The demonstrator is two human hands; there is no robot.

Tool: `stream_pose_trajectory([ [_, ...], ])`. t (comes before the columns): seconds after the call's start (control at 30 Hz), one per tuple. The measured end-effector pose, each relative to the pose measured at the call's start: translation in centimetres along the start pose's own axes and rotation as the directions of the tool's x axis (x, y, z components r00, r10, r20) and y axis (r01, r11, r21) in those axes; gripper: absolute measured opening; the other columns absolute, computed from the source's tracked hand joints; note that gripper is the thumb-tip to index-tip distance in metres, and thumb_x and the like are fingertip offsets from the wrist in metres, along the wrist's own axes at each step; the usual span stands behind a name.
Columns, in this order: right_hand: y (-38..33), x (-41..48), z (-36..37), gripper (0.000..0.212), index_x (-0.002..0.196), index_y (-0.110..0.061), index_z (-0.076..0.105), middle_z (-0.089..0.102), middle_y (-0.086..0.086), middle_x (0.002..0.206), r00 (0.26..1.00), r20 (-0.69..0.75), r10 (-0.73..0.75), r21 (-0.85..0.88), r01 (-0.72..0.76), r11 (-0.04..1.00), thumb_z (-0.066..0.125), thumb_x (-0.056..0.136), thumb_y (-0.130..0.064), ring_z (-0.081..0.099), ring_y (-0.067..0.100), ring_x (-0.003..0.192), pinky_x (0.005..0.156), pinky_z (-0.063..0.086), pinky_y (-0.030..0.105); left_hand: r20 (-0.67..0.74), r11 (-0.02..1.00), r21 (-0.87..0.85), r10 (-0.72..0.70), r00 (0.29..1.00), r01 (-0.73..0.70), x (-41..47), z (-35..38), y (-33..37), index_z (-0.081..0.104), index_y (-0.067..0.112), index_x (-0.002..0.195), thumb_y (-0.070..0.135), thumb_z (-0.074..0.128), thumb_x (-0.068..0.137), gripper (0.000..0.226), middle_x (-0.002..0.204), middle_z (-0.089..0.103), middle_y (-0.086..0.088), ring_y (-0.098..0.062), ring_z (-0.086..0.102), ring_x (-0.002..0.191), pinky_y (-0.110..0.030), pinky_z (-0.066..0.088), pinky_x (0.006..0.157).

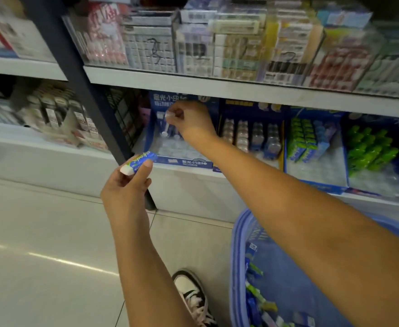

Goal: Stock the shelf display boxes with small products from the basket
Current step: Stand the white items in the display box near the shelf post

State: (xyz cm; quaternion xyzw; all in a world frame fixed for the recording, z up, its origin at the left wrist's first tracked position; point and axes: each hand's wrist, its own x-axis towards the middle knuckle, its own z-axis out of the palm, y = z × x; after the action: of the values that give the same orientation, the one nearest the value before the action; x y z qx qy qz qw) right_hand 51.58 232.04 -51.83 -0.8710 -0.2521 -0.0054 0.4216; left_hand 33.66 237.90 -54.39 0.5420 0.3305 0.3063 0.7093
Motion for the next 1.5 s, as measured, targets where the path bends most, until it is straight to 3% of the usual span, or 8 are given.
stream_pose_trajectory([
  [0.27, -2.8, 2.1, 1.3, 0.026, 0.109, -0.007, 0.067, 0.067, 0.014, 0.111, 0.984, 0.170, -0.046, -0.283, 0.094, 0.955, 0.049, 0.094, -0.018, 0.062, 0.027, 0.102, 0.085, 0.047, 0.027, 0.011, 0.995, -0.092, -0.049, 0.999, 0.050, 0.7, -0.4, -1.3, 0.065, 0.015, 0.094, 0.018, 0.074, 0.078, 0.019, 0.081, 0.072, 0.008, -0.007, 0.067, 0.083, -0.025, 0.053, 0.081],
  [0.67, -1.5, 2.3, 2.3, 0.020, 0.101, -0.006, 0.069, 0.066, 0.014, 0.101, 0.976, 0.218, 0.011, -0.345, 0.066, 0.936, 0.059, 0.088, -0.016, 0.062, 0.027, 0.098, 0.070, 0.037, 0.020, 0.241, 0.970, -0.228, -0.024, 0.970, 0.080, 0.4, 0.2, -2.4, 0.065, 0.007, 0.113, 0.007, 0.061, 0.088, 0.026, 0.113, 0.070, 0.002, -0.020, 0.065, 0.108, -0.029, 0.055, 0.088],
  [0.8, -1.9, 2.4, 1.5, 0.026, 0.111, -0.006, 0.067, 0.065, 0.013, 0.111, 0.968, 0.250, 0.009, -0.328, 0.076, 0.941, 0.061, 0.088, -0.017, 0.060, 0.026, 0.107, 0.083, 0.047, 0.025, 0.263, 0.945, -0.304, -0.038, 0.964, 0.120, -0.3, 0.9, -2.2, 0.070, 0.011, 0.103, 0.006, 0.055, 0.092, 0.019, 0.110, 0.071, 0.001, -0.021, 0.065, 0.107, -0.029, 0.055, 0.087],
  [1.0, -1.1, -5.0, -2.2, 0.017, 0.093, -0.013, 0.066, 0.064, -0.001, 0.079, 0.999, 0.050, -0.018, 0.094, 0.013, 0.995, 0.066, 0.086, -0.028, 0.059, 0.010, 0.068, 0.060, 0.045, 0.020, 0.207, 0.977, -0.179, -0.074, 0.975, 0.112, -1.4, 2.0, -2.6, 0.071, 0.024, 0.104, 0.021, 0.061, 0.092, 0.016, 0.102, 0.073, 0.004, -0.011, 0.068, 0.100, -0.015, 0.054, 0.074],
  [1.13, 2.0, -11.6, -5.7, 0.007, 0.088, -0.023, 0.066, 0.066, 0.000, 0.079, 0.980, 0.150, 0.129, 0.528, -0.190, 0.828, 0.070, 0.083, -0.020, 0.063, 0.005, 0.059, 0.057, 0.052, 0.017, 0.315, 0.965, -0.205, -0.092, 0.945, 0.162, -3.2, 5.5, -2.8, 0.069, 0.015, 0.105, 0.015, 0.067, 0.086, 0.019, 0.104, 0.072, -0.007, -0.017, 0.069, 0.098, -0.021, 0.054, 0.080],
  [1.23, 4.8, -14.4, -8.8, 0.015, 0.087, -0.021, 0.068, 0.069, 0.000, 0.078, 0.976, -0.015, 0.219, 0.643, -0.159, 0.750, 0.068, 0.083, -0.007, 0.065, 0.004, 0.063, 0.061, 0.053, 0.015, 0.442, 0.976, -0.150, -0.079, 0.894, 0.160, -5.6, 9.1, -3.2, 0.066, 0.005, 0.107, 0.007, 0.067, 0.084, 0.023, 0.103, 0.071, -0.015, -0.024, 0.069, 0.094, -0.027, 0.056, 0.082],
  [1.37, 8.8, -16.4, -13.6, 0.018, 0.083, -0.027, 0.067, 0.072, -0.010, 0.073, 0.941, -0.169, 0.292, 0.564, -0.151, 0.812, 0.069, 0.082, -0.009, 0.067, 0.001, 0.067, 0.063, 0.052, 0.013, 0.545, 0.989, 0.101, 0.037, 0.837, -0.109, -8.7, 13.6, -4.9, 0.064, 0.010, 0.112, 0.008, 0.063, 0.088, 0.023, 0.105, 0.069, -0.011, -0.018, 0.064, 0.093, -0.028, 0.053, 0.081],
  [1.5, 12.3, -15.7, -17.4, 0.018, 0.079, -0.028, 0.061, 0.065, -0.013, 0.074, 0.856, -0.451, 0.254, 0.263, -0.144, 0.954, 0.074, 0.079, -0.015, 0.060, -0.004, 0.064, 0.066, 0.050, 0.010, 0.680, 0.833, 0.330, 0.116, 0.724, -0.444, -10.9, 16.0, -7.2, 0.056, 0.011, 0.127, 0.015, 0.060, 0.090, 0.037, 0.126, 0.059, -0.003, -0.015, 0.055, 0.114, -0.023, 0.042, 0.097],
])
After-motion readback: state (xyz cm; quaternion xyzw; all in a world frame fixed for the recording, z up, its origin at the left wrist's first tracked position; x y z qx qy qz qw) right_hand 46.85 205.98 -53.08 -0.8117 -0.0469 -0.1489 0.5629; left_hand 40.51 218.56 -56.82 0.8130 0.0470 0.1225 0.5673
